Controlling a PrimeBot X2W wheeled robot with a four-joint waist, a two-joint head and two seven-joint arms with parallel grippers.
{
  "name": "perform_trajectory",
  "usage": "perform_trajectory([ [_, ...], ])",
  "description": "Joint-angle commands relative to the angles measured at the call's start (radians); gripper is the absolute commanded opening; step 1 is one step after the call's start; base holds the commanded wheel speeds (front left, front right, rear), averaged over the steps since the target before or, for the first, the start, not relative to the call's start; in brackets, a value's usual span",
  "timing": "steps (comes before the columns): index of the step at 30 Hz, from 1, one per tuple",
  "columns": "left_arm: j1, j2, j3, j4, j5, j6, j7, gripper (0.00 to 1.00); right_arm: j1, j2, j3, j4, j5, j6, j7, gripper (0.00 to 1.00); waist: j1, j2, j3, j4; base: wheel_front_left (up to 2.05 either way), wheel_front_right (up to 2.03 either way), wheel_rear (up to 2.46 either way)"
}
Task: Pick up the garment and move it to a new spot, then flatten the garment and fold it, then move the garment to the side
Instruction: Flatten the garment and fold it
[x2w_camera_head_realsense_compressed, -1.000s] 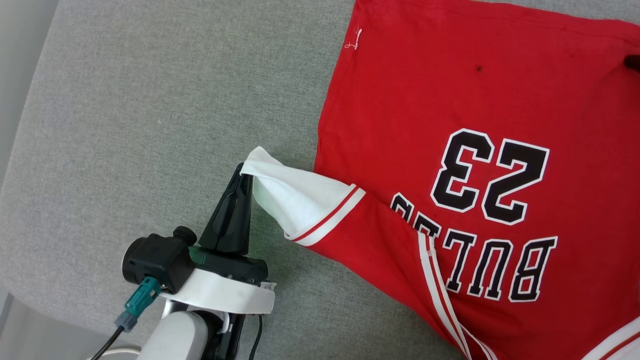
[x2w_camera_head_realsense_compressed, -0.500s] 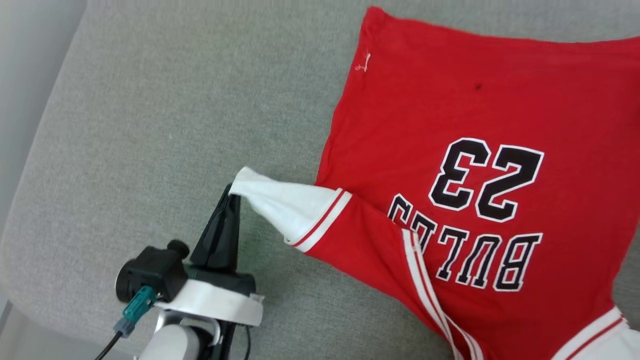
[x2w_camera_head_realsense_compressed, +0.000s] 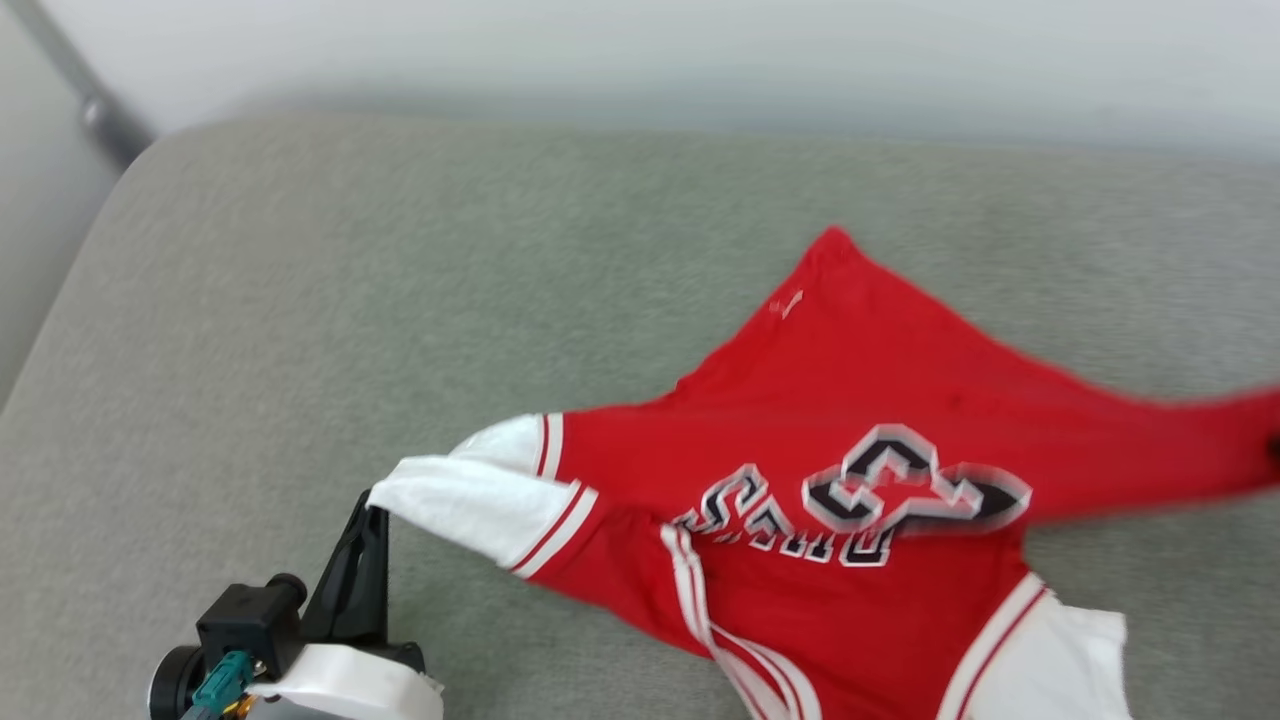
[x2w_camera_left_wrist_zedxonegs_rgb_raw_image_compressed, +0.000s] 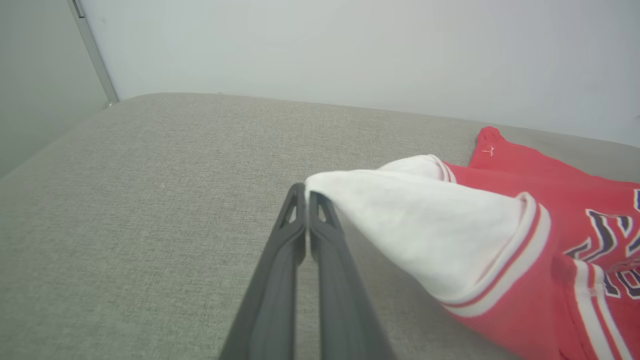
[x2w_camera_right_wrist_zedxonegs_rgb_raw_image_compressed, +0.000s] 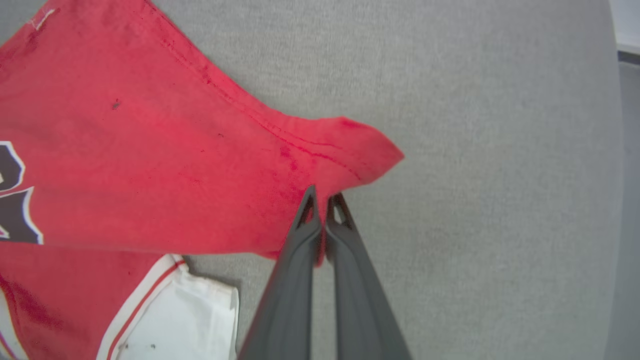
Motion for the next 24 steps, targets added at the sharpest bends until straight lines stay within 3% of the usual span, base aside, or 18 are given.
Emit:
perform_trajectory([
  [1, 0.021, 0.008, 0.009, 0.003, -0.008, 0.007, 0.004, 0.0, 0.092, 0.024, -0.022, -0.023, 0.012, 0.0, -0.006, 0.0, 0.0002, 0.0, -0.074, -0.083, 0.0, 0.0, 0.0],
  [10, 0.073, 0.043, 0.038, -0.017, -0.024, 0.037, 0.048, 0.0, 0.488, 0.166, -0.072, -0.031, 0.033, 0.0, -0.06, 0.02, 0.0002, 0.0, -0.11, -0.161, 0.0, 0.0, 0.0],
  [11, 0.077, 0.045, 0.041, -0.019, -0.026, 0.04, 0.052, 0.0, 0.515, 0.185, -0.065, -0.02, 0.037, 0.0, -0.062, 0.17, 0.0002, 0.0, -0.112, -0.169, 0.0, 0.0, 0.0],
  [12, 0.08, 0.047, 0.043, -0.021, -0.028, 0.042, 0.055, 0.0, 0.533, 0.201, -0.063, -0.014, 0.043, 0.0, -0.069, 0.46, 0.0002, 0.0, -0.113, -0.175, 0.0, 0.0, 0.0],
  [13, 0.082, 0.048, 0.043, -0.023, -0.03, 0.046, 0.059, 0.0, 0.543, 0.212, -0.058, -0.011, 0.044, 0.0, -0.086, 1.0, 0.0002, 0.0, -0.112, -0.18, 0.0, 0.0, 0.0],
  [17, 0.088, 0.055, 0.044, -0.035, -0.032, 0.052, 0.073, 0.0, 0.533, 0.242, -0.055, -0.015, 0.04, 0.0, -0.185, 1.0, 0.0002, 0.0, -0.108, -0.195, 0.0, 0.0, 0.0],
  [24, 0.057, 0.065, 0.036, -0.069, -0.02, 0.056, 0.089, 0.0, 0.384, 0.249, -0.035, -0.018, -0.016, 0.0, -0.542, 1.0, 0.0002, 0.0, -0.069, -0.192, 0.0, 0.0, 0.0],
])
